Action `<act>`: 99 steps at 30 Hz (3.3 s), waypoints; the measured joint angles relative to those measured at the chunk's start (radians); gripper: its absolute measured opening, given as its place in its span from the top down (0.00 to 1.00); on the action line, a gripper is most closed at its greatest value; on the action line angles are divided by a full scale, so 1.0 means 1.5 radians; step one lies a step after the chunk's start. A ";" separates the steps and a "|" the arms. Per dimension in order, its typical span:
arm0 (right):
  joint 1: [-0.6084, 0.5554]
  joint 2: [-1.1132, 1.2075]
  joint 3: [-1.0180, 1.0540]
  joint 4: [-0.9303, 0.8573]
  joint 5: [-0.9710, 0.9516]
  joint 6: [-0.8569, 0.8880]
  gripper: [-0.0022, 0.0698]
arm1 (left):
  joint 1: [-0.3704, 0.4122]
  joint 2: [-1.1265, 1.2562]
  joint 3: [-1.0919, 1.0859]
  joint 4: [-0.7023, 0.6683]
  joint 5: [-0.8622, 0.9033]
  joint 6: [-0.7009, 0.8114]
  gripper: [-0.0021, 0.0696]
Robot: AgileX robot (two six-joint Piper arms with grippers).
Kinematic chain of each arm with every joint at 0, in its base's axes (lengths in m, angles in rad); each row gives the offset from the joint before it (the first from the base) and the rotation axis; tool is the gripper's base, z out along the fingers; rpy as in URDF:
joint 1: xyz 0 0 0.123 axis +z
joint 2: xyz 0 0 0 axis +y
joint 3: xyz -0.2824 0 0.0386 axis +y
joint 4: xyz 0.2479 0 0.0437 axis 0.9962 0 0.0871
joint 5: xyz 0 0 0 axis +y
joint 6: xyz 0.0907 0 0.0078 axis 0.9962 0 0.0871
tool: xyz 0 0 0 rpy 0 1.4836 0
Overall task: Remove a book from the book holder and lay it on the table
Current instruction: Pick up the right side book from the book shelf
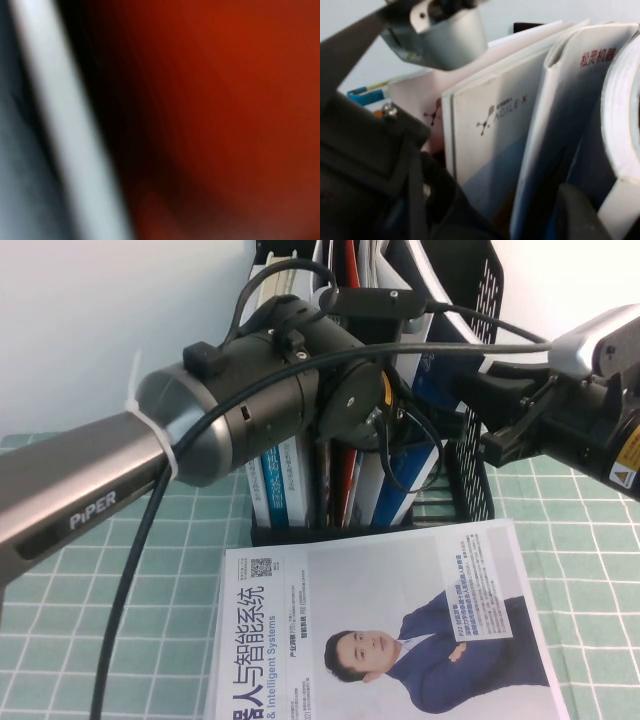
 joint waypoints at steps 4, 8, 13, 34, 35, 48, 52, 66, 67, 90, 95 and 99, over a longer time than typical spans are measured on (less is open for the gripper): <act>0.000 0.012 -0.001 0.000 -0.017 -0.006 0.75 | 0.000 -0.026 0.002 0.000 0.003 -0.009 0.97; 0.002 0.038 -0.004 0.004 -0.055 -0.024 0.75 | 0.000 -0.067 0.002 0.025 -0.005 -0.024 0.97; 0.026 0.076 -0.010 0.052 -0.121 -0.098 0.75 | 0.003 -0.094 0.002 0.046 -0.016 -0.037 0.97; 0.081 0.188 -0.004 0.104 -0.091 -0.253 0.57 | 0.004 -0.097 0.002 0.050 0.009 -0.036 0.97; 0.081 0.192 -0.003 0.101 -0.067 -0.255 0.57 | 0.004 -0.097 0.002 0.050 0.009 -0.036 0.97; 0.085 0.207 0.000 0.164 -0.098 -0.300 0.62 | 0.004 -0.097 0.002 0.050 0.022 -0.036 0.97; 0.085 0.208 0.000 0.199 -0.163 -0.302 0.64 | 0.004 -0.097 0.002 0.050 0.031 -0.036 0.97; 0.085 0.209 0.000 0.237 -0.198 -0.274 0.75 | 0.004 -0.097 0.002 0.050 0.036 -0.035 0.97; 0.085 0.210 0.000 0.238 -0.196 -0.268 0.75 | 0.004 -0.097 0.002 0.050 0.036 -0.035 0.97; 0.087 -0.049 0.011 0.359 -0.145 -0.353 0.79 | 0.004 -0.334 0.002 0.015 0.128 0.088 0.97; 0.086 -0.192 0.015 0.333 -0.048 -0.415 0.79 | 0.004 -0.412 0.002 0.011 0.203 0.130 0.97; 0.086 -0.296 0.015 0.274 0.088 -0.452 0.79 | 0.004 -0.468 0.002 0.005 0.254 0.163 0.97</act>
